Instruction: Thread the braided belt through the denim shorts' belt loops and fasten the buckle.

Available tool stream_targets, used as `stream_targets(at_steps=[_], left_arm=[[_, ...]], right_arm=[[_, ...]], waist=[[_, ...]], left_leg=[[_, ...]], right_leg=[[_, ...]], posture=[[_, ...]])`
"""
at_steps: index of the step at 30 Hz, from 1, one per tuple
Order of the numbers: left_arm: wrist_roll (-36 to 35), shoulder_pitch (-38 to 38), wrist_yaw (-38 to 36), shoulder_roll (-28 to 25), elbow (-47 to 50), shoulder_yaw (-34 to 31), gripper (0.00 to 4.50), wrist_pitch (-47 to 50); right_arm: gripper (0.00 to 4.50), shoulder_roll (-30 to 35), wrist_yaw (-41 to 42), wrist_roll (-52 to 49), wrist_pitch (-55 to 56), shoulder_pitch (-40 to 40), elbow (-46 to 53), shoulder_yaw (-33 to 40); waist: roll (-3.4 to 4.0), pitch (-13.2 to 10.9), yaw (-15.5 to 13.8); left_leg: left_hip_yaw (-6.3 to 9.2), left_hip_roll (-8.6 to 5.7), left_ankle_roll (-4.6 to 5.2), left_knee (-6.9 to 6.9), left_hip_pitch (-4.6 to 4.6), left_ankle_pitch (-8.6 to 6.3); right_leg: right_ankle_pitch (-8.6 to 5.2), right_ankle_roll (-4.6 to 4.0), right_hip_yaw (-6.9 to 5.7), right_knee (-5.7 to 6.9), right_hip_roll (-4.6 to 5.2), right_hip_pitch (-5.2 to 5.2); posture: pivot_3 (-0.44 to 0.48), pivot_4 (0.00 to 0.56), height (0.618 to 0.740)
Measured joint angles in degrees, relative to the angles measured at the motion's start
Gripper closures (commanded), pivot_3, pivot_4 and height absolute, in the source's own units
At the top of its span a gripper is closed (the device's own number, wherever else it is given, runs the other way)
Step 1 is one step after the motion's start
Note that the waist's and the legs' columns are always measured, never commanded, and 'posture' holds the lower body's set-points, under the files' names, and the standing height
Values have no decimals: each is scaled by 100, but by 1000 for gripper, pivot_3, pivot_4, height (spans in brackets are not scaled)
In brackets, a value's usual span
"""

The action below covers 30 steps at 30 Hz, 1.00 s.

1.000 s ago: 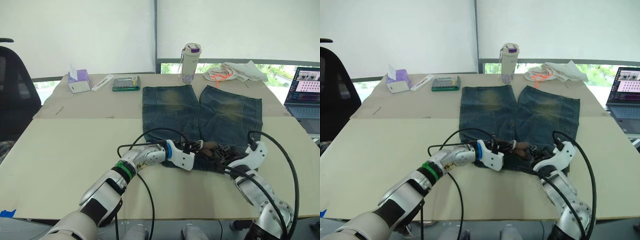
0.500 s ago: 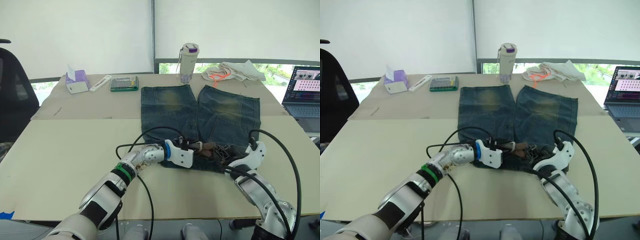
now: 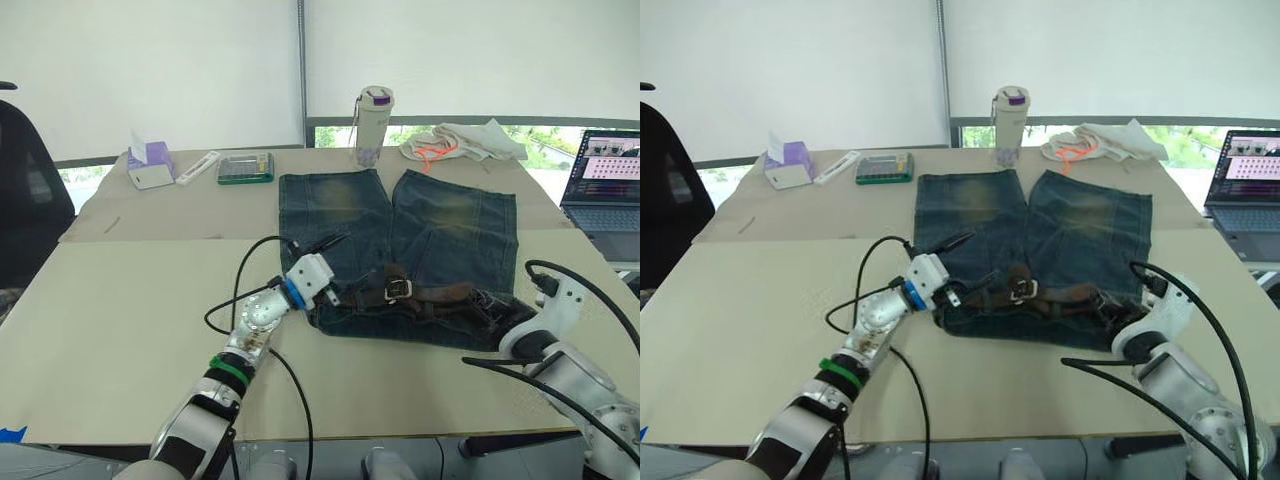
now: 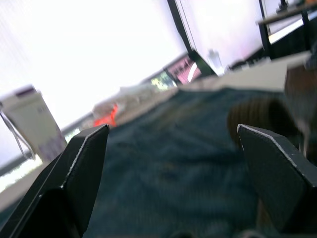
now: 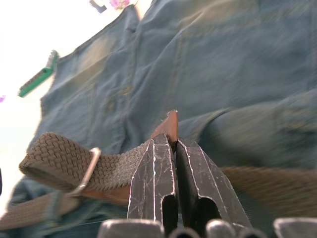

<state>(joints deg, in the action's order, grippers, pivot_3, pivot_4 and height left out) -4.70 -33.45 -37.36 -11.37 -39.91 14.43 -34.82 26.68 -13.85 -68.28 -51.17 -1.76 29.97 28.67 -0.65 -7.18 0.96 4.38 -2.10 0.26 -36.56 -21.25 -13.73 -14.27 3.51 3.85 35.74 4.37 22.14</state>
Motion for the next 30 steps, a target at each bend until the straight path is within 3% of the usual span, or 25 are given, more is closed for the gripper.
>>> stream_targets(at_steps=[8,20,30], left_arm=[[18,119,-781,-93,-64,-8,109,395],[300,188,-1013,-117,-73,38,109,412],[462,290,-1109,-132,-93,85,109,332]], right_arm=[[4500,1113,1089,1159,197,-414,-33,-137],[4500,2438,2792,3628,1321,-1105,-325,-562],[4500,2800,3323,5645,2931,-1290,-1165,-799]], waist=[[0,0,-58],[-2,2,-86],[-15,-6,-150]], left_leg=[[-2,-4,3,-9,-1,-2],[-3,-4,5,-9,7,-4],[-5,-5,5,-9,7,-4]], right_leg=[[-1,2,0,-10,4,-8],[-3,6,-1,-30,5,-25],[-2,5,-1,-37,7,-28]], posture=[[0,150,740],[0,150,740],[0,150,740]])
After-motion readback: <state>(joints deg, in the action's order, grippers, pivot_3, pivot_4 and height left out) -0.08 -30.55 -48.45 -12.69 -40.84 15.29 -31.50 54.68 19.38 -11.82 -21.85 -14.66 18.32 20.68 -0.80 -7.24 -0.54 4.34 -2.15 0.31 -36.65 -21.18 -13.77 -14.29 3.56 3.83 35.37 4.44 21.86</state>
